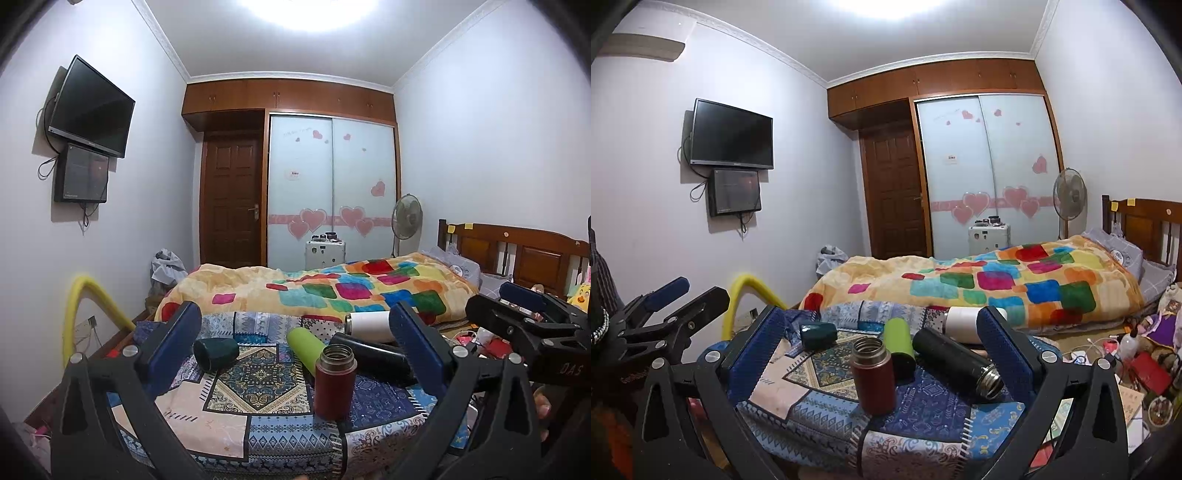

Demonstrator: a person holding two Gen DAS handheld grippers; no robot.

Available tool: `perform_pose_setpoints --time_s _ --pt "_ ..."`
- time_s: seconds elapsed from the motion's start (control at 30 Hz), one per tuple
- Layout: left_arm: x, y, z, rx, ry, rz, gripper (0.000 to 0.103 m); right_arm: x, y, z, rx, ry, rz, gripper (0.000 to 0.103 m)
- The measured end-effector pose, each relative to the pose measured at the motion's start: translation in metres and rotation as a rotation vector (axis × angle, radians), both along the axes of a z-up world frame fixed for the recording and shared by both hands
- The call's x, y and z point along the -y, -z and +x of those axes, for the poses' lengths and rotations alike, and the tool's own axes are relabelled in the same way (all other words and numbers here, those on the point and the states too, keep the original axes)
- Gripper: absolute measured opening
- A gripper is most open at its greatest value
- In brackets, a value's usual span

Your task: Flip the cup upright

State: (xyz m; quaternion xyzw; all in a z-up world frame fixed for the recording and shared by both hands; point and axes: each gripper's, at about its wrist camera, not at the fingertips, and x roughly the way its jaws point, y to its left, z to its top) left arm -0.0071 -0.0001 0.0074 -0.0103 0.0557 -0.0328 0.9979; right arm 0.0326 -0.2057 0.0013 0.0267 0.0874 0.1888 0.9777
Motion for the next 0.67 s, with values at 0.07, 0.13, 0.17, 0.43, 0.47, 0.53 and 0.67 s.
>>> perform_pose_setpoints --time_s 0.07,0.13,0.17,0.43,0.47,0.53,0.67 --pt "-0.0001 0.0007 0.0004 -0.001 0.003 -0.001 0.103 0.0001 -0.0001 -0.0001 0.001 0.001 0.001 0.103" --pt "0.001 0.0012 0.0013 -0.002 0.008 0.0 0.103 0.0004 0.0002 0.0011 0.001 0.004 0.001 0.103" --pt "0.0006 0.0012 0.0015 -0.001 0.01 0.001 0.103 0.0009 0.0002 0.0012 0.002 0.005 0.0 0.103" --pt "0.0042 0.0031 0.0018 0.003 0.021 0.014 0.103 0.0024 -0.0001 0.0015 0.008 0.016 0.0 0.103" --pt "0.0044 0.0032 0.002 0.002 0.02 0.015 0.103 0.0026 -0.0001 0.0014 0.008 0.017 0.0 0.103" --pt "0.005 0.004 0.0029 -0.002 0.018 0.014 0.103 0.0028 -0.0005 0.0016 0.008 0.017 -0.002 0.103" --pt "0.0051 0.0056 0.0049 -0.008 0.023 0.013 0.103 0.0031 -0.0005 0.0016 0.008 0.017 -0.003 0.103"
